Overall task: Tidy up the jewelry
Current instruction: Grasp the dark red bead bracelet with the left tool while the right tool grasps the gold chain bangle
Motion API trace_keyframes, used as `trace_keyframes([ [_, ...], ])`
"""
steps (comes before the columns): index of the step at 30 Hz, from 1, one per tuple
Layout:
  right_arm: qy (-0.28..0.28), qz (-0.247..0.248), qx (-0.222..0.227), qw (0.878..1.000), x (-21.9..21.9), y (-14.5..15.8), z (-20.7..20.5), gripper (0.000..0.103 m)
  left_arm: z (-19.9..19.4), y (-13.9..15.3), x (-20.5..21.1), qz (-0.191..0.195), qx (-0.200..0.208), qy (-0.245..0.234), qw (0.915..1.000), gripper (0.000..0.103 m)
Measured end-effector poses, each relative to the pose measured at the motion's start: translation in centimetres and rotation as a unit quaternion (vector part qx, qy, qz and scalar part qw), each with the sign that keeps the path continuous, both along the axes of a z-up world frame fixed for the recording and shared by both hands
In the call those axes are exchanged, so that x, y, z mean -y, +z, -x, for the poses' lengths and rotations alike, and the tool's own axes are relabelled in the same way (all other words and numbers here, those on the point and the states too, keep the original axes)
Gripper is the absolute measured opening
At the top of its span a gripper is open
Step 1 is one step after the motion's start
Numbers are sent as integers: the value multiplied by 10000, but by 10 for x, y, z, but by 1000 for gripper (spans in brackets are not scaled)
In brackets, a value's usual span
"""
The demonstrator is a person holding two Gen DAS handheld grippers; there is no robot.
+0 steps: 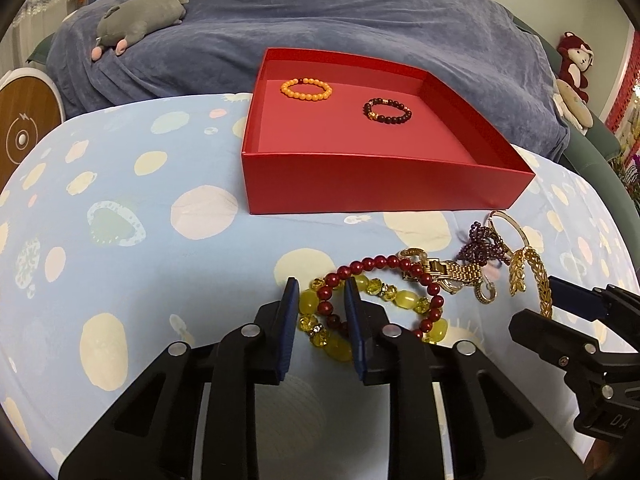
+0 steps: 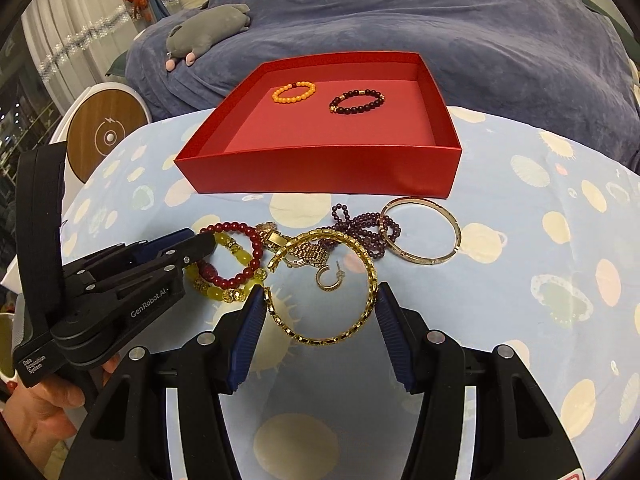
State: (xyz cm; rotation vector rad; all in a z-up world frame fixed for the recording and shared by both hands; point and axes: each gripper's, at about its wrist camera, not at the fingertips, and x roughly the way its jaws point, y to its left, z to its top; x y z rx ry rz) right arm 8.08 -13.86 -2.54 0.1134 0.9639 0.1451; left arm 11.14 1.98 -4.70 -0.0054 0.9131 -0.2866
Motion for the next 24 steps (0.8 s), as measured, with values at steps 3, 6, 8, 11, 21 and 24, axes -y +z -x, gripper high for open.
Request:
trace_keyframes([
  [3, -2, -8, -2, 10000, 0, 0, 0, 53, 0, 0, -1, 79, -26, -11, 10000, 17],
  [6, -7, -8, 15, 10000, 1, 1, 0, 53, 2, 4, -3, 197, -39, -37, 9998, 8],
  [8, -22, -27, 24, 10000, 2, 2, 0, 53, 3, 8, -4, 251, -42, -60, 9997, 8],
  [11, -38, -41, 49, 10000, 3, 4, 0, 53, 6, 13, -4, 334, -37, -104, 9994, 8],
  [21, -123, -115, 180, 9997, 9, 16, 0, 53, 19, 41, -2, 588, 133, -198, 9980, 8],
  [24, -164, -145, 237, 9995, 12, 20, 0, 53, 23, 53, 0, 681, 218, -262, 9971, 8],
])
